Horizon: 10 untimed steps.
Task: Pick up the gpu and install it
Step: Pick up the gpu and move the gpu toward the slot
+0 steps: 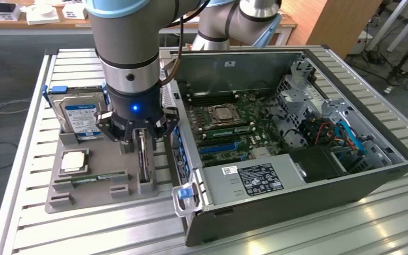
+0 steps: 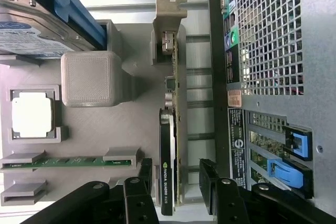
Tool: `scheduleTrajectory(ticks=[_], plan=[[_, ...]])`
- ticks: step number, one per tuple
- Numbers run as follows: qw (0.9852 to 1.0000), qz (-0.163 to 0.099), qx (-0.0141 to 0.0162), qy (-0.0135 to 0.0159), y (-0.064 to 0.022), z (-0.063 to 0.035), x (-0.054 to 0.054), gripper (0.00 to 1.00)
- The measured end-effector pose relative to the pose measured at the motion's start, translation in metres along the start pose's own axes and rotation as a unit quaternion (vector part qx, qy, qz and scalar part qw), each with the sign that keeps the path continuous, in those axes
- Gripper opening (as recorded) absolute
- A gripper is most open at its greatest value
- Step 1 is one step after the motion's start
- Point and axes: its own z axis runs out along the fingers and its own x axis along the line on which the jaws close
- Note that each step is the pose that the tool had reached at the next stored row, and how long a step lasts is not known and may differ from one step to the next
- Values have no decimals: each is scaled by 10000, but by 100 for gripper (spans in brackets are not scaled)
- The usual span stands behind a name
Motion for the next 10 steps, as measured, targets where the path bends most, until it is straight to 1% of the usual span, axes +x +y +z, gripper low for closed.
scheduleTrajectory(ticks=[2, 7, 10], plan=[[10000, -1, 1, 1, 0, 1, 0, 49], [10000, 0, 0, 0, -3, 76, 2, 49], [10000, 0, 2, 2, -3, 81, 3, 49]])
